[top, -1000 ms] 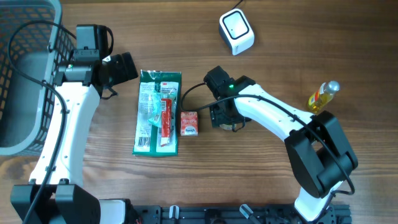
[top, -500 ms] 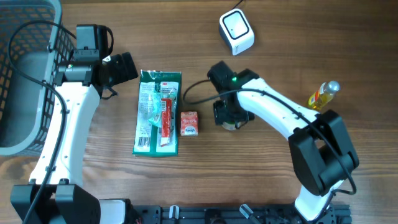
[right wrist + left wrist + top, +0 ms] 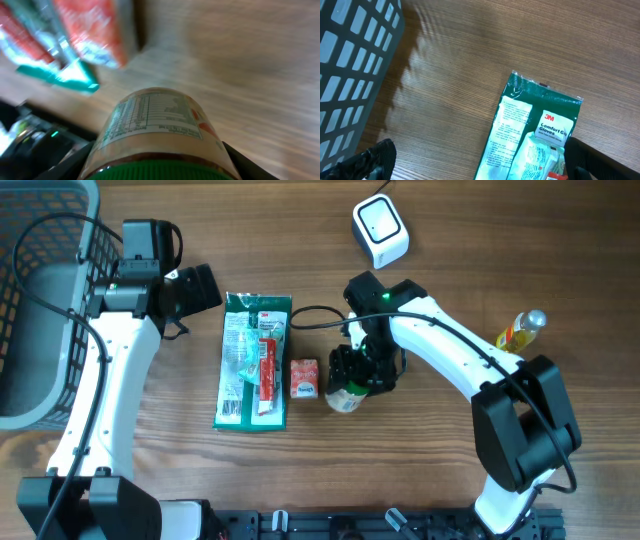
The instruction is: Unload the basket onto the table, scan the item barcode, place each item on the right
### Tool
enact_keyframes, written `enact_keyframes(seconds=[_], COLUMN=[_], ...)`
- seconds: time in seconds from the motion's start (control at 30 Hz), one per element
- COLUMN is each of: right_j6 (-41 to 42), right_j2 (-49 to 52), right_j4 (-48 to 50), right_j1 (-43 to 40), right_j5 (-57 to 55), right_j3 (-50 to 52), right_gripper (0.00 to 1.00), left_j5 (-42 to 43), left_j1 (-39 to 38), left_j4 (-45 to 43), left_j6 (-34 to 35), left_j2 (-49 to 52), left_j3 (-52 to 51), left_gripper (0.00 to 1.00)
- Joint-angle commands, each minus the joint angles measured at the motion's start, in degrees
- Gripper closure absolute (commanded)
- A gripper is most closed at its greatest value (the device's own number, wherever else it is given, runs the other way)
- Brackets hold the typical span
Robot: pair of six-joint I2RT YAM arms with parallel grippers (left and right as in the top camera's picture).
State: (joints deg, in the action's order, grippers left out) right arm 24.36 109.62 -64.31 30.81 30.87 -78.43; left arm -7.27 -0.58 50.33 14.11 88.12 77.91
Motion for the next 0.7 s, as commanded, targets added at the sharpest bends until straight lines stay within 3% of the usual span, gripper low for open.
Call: enact_keyframes(seconds=[0.0,0.13,0.67], right_j6=[1.31,5.29,5.86], right_j2=[-1.64,-1.64,-1.64], right_j4=[-2.19,-5.05,-9.09], right_j1=[0.02,0.02,0.02], right_j5=[9.75,9.94,23.23], right_j3=[-1.18,-1.18,-1.18], right_gripper=[0.72,0.71,0.69], left_j5=[-0.31,-0.31,-0.31], left_j1=[0.33,0.33,0.33], left_j4=[-0.11,-0.11,-0.13], left_j6=[0.50,0.50,0.50], left_j2=[0.17,0.17,0.17], left_j3=[0.31,0.31,0.31], left_gripper=[0.00,0.00,0.00])
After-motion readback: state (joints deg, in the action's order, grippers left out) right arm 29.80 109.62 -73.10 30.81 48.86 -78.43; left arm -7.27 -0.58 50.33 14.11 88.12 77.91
